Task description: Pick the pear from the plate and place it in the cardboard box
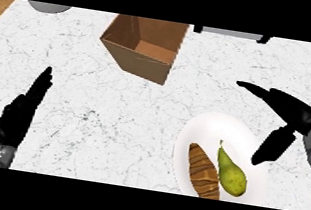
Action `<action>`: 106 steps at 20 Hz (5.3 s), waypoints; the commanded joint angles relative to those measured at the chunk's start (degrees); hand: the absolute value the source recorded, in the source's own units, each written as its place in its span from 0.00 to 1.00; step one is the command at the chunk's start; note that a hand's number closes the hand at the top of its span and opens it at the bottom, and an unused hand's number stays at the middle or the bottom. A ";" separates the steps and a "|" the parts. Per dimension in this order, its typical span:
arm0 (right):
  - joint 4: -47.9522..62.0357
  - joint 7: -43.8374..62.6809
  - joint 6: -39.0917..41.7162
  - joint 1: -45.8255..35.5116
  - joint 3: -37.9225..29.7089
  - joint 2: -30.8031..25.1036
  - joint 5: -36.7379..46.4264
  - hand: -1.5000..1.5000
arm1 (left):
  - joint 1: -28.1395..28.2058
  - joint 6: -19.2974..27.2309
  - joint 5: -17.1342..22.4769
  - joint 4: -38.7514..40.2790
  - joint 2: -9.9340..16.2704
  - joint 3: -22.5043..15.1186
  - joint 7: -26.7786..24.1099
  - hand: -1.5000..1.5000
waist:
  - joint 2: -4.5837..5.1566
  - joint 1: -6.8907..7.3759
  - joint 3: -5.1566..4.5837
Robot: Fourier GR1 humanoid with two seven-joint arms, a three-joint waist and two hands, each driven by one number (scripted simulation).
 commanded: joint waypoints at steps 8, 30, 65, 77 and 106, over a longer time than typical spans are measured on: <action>-5.76 24.94 17.15 -4.29 4.64 6.29 -7.79 0.00 | -0.65 -1.13 -1.97 -1.07 -1.05 1.96 2.52 0.50 | 0.01 -1.05 0.11; -9.42 26.60 19.75 8.34 2.29 14.86 10.16 0.00 | 1.50 -7.49 -7.18 -0.18 -5.82 10.20 1.82 0.50 | 0.07 -1.14 0.14; -5.23 2.88 11.88 15.54 1.77 19.28 40.45 1.00 | 0.32 -11.89 -17.55 -0.58 -16.36 14.52 3.22 0.50 | 0.16 -1.09 0.17; 5.70 -21.64 1.92 -4.47 -9.40 10.28 43.16 1.00 | -0.16 -16.41 -16.89 -3.60 -15.17 14.59 3.84 0.50 | 1.82 3.70 0.54; 54.42 -57.65 -3.51 -49.06 -26.42 20.96 29.69 1.00 | 3.94 -15.01 -18.34 -6.40 -16.89 14.63 4.36 0.50 | 0.61 1.63 0.14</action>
